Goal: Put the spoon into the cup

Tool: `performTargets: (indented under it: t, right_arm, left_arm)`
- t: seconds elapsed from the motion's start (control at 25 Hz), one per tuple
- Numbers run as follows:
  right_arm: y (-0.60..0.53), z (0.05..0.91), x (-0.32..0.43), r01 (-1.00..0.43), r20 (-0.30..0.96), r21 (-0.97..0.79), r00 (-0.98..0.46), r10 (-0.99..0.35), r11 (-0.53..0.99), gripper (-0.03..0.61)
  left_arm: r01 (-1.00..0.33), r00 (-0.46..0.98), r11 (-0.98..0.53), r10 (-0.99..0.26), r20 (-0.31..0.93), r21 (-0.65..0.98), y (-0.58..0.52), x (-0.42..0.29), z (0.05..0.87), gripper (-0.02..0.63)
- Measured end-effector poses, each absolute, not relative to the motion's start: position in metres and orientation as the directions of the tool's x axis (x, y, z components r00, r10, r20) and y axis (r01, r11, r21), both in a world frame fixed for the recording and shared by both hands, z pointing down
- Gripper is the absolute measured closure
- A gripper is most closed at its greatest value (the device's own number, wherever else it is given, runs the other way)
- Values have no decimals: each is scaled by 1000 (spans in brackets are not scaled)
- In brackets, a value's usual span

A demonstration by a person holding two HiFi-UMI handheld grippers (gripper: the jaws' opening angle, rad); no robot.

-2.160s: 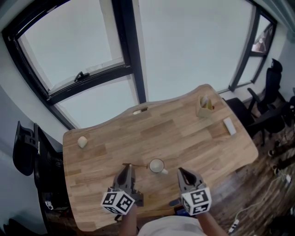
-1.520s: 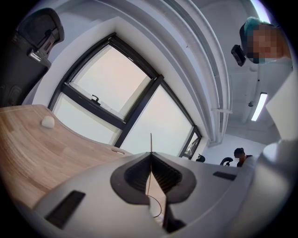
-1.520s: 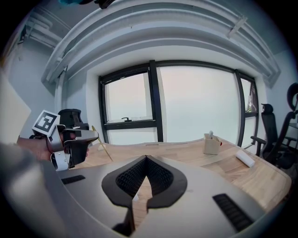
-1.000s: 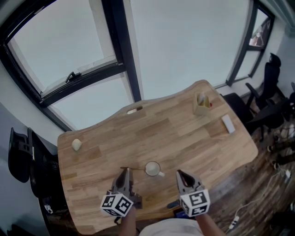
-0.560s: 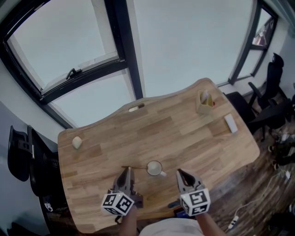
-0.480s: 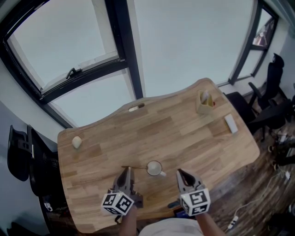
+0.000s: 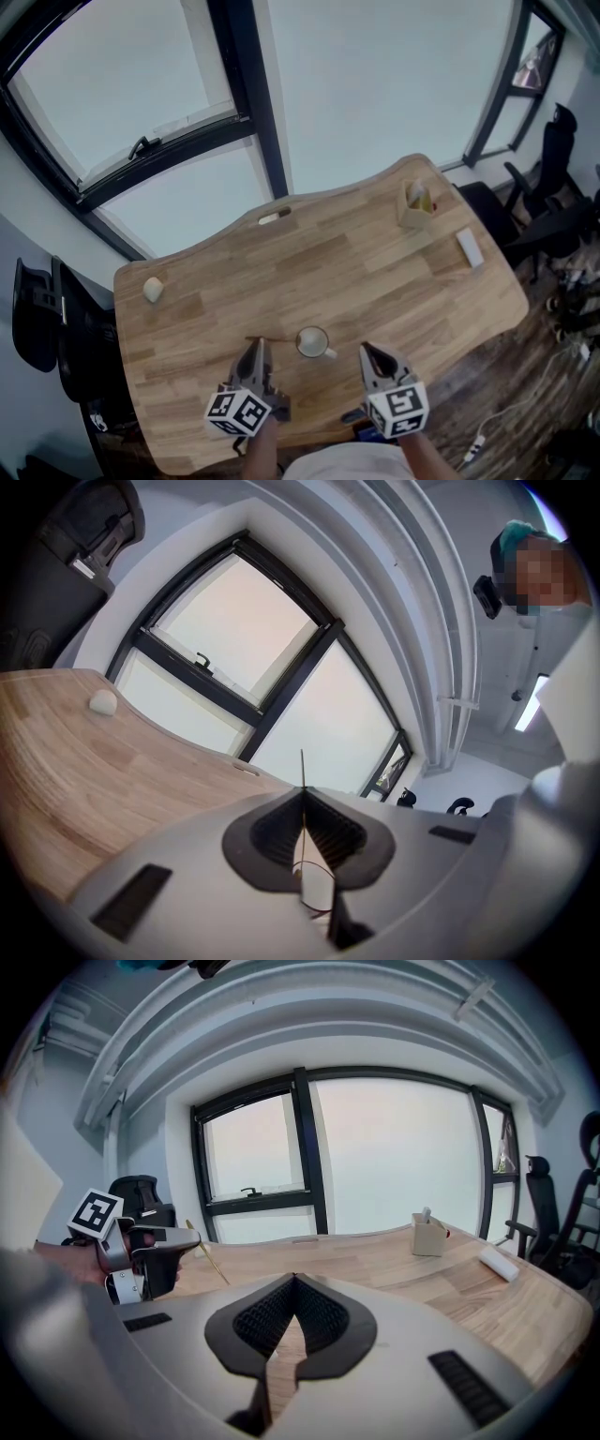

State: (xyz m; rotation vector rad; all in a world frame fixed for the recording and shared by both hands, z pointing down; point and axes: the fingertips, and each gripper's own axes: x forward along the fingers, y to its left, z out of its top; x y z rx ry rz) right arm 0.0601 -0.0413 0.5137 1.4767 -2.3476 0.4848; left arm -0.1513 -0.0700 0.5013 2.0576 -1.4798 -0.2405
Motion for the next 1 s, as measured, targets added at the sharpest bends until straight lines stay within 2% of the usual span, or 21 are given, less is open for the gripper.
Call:
performTargets:
  t: [0.84,1.0]
  right_arm:
    - [-59,528,39,-876,491,-133,-465,-737,464,581]
    - [-63,532,44,-883,465,-128,-455,-759,451,581]
  left_arm:
    - [-792,360,-166,-904,230,588,-80,-156,521,609]
    - [-793,359,-161,-903,238,588,-80,-155,524,609]
